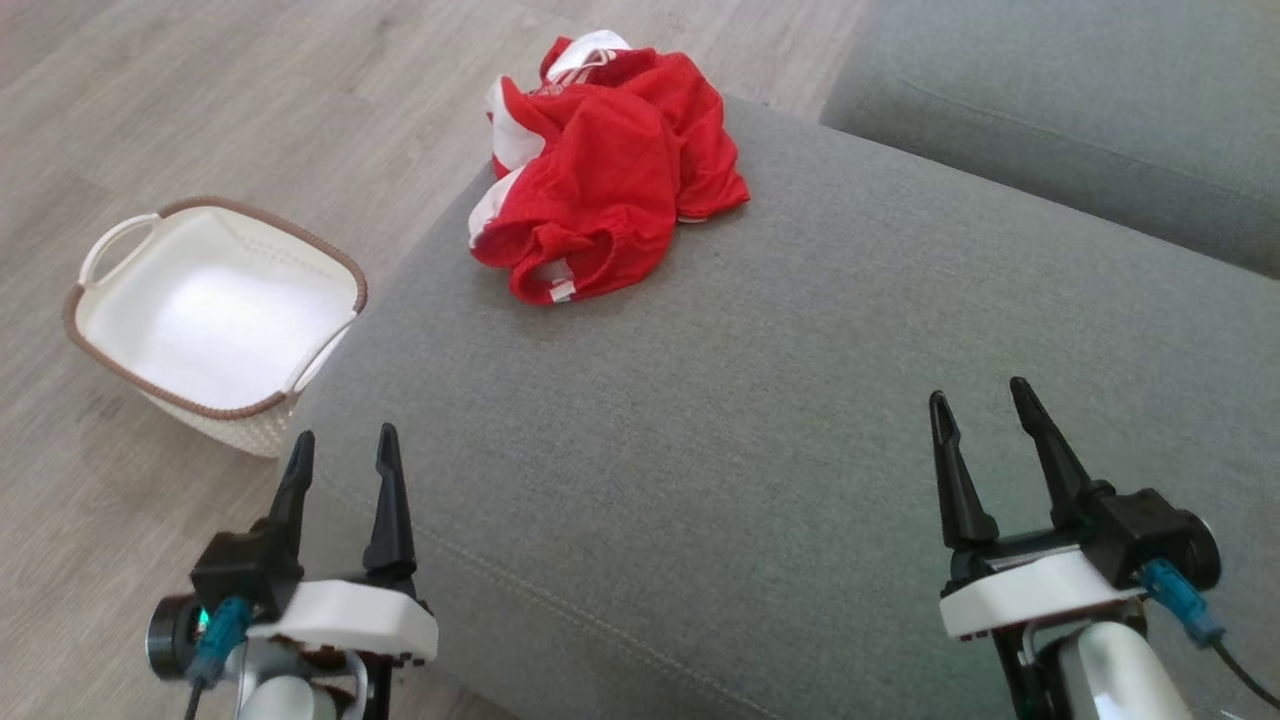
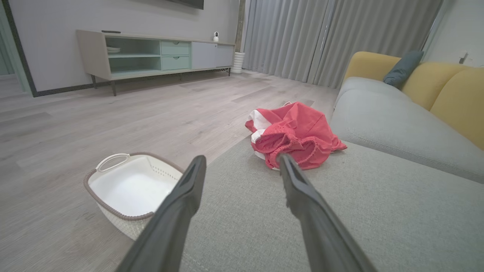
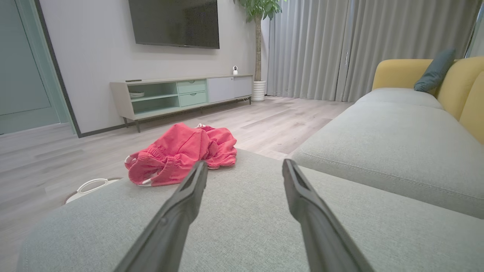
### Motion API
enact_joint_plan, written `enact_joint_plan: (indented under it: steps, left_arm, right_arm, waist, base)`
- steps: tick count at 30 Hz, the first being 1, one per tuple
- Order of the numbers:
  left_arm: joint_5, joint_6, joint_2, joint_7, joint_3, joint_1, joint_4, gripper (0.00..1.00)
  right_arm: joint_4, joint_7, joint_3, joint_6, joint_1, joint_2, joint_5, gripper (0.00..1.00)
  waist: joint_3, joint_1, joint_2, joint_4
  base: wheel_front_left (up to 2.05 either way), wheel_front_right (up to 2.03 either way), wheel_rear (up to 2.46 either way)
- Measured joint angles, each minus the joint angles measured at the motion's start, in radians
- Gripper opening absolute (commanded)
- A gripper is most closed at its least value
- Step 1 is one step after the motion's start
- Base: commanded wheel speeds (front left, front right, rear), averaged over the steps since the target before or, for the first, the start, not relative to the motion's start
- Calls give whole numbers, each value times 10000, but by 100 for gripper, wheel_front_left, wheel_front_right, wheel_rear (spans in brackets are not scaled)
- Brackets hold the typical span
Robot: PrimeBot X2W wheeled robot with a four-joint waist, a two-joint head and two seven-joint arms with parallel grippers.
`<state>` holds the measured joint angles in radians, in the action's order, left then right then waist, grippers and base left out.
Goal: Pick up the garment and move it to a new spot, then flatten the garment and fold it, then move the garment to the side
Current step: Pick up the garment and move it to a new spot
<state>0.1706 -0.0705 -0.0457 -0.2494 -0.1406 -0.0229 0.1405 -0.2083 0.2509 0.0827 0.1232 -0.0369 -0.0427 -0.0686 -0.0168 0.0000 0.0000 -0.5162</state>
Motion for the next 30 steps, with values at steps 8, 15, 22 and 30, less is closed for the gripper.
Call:
enact_joint_plan:
  steps: [8, 15, 22, 30]
  left_arm:
    - [-188, 345, -247, 0, 890, 1061, -228, 100]
    - [-598, 1152, -1097, -75, 1007, 4397, 692, 100]
    - [-732, 1626, -1475, 639, 458, 7002, 3250, 100]
    - [-253, 1927, -1231, 1145, 142, 9169, 6381, 100]
  right_arm:
    - [284, 0, -341, 0, -197, -4, 527, 100]
    - [802, 2, -602, 0, -829, -17, 1172, 100]
    - [1371, 4, -596, 0, -1534, -38, 1822, 100]
    - [1843, 46, -685, 0, -1998, -63, 2468, 100]
  waist:
    - [-790, 0, 0, 533]
    - [-2033, 1, 0, 980]
    - [-3296, 2, 0, 1374]
    - [-4827, 4, -1, 1871]
  base:
    - [0, 0, 0]
    - [0, 0, 0]
    - [0, 0, 0]
    - [0, 0, 0]
